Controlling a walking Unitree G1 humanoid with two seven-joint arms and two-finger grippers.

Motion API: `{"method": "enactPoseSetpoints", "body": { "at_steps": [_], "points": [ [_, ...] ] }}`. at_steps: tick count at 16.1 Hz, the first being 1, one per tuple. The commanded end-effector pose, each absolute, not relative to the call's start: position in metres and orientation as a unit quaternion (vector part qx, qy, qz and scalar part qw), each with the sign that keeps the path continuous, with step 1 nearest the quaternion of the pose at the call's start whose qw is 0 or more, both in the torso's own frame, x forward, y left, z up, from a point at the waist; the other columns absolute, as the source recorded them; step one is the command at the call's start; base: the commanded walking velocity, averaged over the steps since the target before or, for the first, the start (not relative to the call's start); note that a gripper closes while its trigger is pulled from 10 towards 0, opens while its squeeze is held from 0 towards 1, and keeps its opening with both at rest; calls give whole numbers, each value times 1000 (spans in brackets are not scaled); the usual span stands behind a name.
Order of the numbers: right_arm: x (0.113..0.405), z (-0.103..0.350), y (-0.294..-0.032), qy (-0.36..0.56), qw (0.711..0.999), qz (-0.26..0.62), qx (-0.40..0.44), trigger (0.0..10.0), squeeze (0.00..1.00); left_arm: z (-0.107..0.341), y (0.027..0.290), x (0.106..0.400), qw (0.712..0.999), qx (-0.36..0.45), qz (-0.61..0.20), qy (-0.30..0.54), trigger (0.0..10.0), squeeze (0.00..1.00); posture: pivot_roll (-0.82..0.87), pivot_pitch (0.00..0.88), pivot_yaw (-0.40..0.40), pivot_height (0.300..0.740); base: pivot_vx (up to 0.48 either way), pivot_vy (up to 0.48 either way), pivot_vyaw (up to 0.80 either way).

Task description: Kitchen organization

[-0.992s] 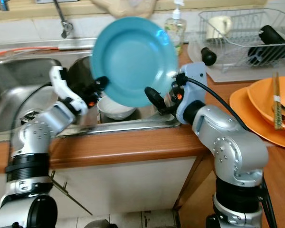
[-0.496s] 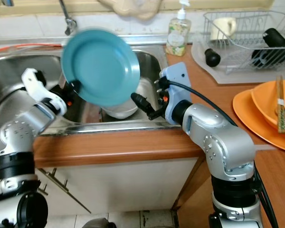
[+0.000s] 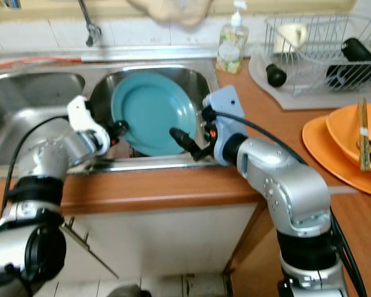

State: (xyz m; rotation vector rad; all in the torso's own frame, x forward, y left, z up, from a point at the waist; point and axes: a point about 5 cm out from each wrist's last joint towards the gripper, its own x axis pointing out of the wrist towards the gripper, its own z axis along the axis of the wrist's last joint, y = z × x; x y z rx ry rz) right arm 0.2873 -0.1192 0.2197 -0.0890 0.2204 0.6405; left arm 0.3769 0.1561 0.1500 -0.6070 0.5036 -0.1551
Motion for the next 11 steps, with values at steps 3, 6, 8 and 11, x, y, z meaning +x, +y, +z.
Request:
{"method": "enactPoseSetpoints", "body": {
  "at_steps": [3,6,8,11],
  "points": [
    [285,218,-118,107,940,319,-48,10000,0,155,158,385,924,-277,-65,255,10000,0,-25,0,68,740,0,0,0],
    [285,218,-118,108,941,318,-49,10000,0,148,155,385,921,-262,-63,281,10000,0,-23,0,70,740,0,0,0],
    [286,217,-118,108,941,316,-49,10000,0,148,155,386,921,-261,-63,283,10000,467,-24,0,71,740,0,0,0],
    [286,217,-118,108,942,313,-48,10000,0,149,155,388,922,-256,-66,282,10000,1000,-26,0,73,740,0,0,0]
  ]
}}
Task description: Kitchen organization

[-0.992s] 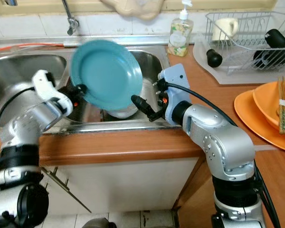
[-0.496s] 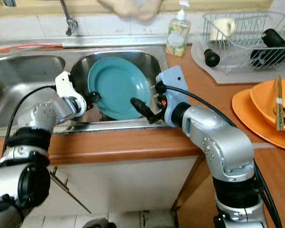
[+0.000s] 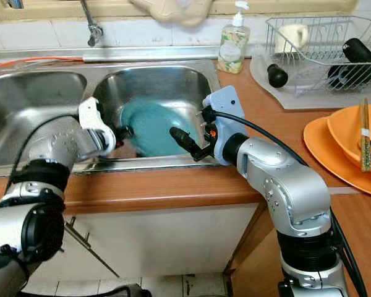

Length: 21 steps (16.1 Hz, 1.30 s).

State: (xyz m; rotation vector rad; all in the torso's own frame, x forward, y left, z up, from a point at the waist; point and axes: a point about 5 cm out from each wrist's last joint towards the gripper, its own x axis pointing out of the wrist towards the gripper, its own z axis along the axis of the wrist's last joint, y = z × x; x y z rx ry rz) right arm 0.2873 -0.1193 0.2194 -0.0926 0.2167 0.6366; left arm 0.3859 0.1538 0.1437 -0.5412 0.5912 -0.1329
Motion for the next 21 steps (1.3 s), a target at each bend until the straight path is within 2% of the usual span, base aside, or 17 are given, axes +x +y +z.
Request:
{"method": "enactPoseSetpoints", "body": {
  "at_steps": [1,5,8,10,11,12,13,14,15,17,21],
  "points": [
    [286,217,-118,108,942,313,-48,10000,0,149,156,388,923,-254,-68,281,10000,1000,-26,0,73,740,0,0,0],
    [287,216,-119,107,945,306,-48,10000,0,148,158,388,932,-224,-79,273,10000,1000,-22,0,73,740,0,0,0],
    [288,215,-119,101,949,293,-50,10000,0,150,161,386,948,-170,-93,253,10000,1000,-22,0,74,740,0,0,0],
    [289,212,-121,98,957,268,-51,10000,0,153,169,383,969,-95,-86,212,10000,1000,-26,0,76,740,0,0,0],
    [292,212,-125,76,968,235,-40,10000,247,159,174,380,980,-63,-82,168,10000,1000,-29,0,78,740,0,0,0],
    [294,210,-131,60,980,186,-40,10000,1000,172,177,374,993,-32,-79,87,10000,867,-34,0,82,740,0,0,0],
    [294,209,-134,49,984,163,-53,10000,1000,178,179,369,996,-11,-72,47,10000,616,-35,0,82,740,0,0,0],
    [293,207,-137,33,987,130,-93,10000,1000,183,179,359,997,15,-71,3,10000,259,-36,0,85,740,0,0,0],
    [292,204,-139,28,990,96,-94,10000,1000,183,176,346,998,2,-66,-18,10000,0,-38,0,87,740,0,0,0],
    [284,196,-135,16,995,88,-43,10000,1000,177,164,318,989,92,-86,-74,10000,0,-34,0,77,740,0,0,0],
    [271,182,-131,6,996,87,-29,10000,1000,157,154,292,993,66,-82,-58,10000,0,-34,0,69,740,0,360,-600]
  ]
}}
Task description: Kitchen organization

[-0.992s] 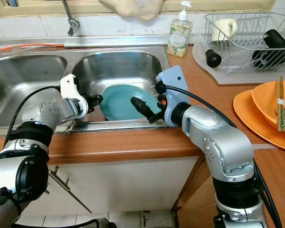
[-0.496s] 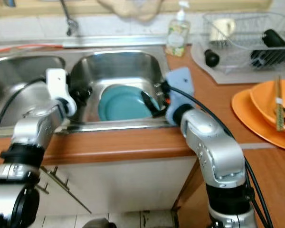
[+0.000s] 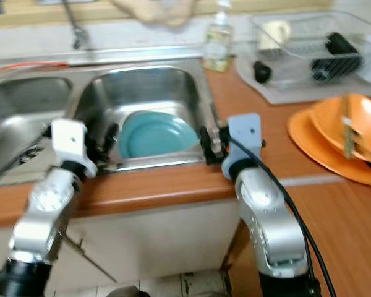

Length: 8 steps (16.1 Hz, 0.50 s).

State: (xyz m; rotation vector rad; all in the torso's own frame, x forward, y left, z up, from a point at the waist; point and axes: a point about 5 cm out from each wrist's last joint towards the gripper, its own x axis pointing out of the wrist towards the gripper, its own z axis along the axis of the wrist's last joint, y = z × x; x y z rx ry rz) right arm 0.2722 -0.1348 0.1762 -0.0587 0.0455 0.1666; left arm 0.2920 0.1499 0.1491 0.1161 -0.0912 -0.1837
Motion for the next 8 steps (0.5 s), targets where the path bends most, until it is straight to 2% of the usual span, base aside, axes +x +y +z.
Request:
{"method": "enactPoseSetpoints", "body": {
  "at_steps": [1,2,5,8],
  "points": [
    [269,184,-130,-26,996,84,-28,10000,1000,154,150,288,992,82,-79,-54,10000,0,-39,0,68,740,0,-480,-800],
    [269,187,-130,-44,995,79,-33,10000,1000,150,145,285,993,74,-84,-46,10000,0,-40,0,69,740,0,-480,-800],
    [269,179,-129,-14,996,83,-28,10000,1000,146,135,280,994,45,-95,-38,10000,0,-40,0,67,740,0,0,0],
    [264,168,-125,9,995,99,-29,10000,1000,145,139,278,996,39,-79,-31,10000,0,-41,0,63,740,0,0,0]
  ]
}}
